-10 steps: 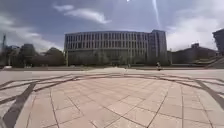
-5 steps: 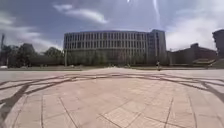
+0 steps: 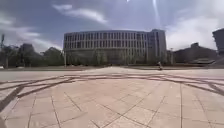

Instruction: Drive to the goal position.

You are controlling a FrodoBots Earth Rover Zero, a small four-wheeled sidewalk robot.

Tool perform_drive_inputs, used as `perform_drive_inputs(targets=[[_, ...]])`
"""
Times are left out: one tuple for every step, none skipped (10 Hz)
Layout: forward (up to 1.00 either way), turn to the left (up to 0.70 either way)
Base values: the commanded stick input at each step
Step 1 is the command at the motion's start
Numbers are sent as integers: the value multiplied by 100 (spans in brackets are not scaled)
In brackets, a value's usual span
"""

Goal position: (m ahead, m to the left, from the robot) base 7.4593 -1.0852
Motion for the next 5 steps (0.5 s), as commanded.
perform_drive_inputs(targets=[[55,0],[55,0],[55,0],[61,0],[64,0]])
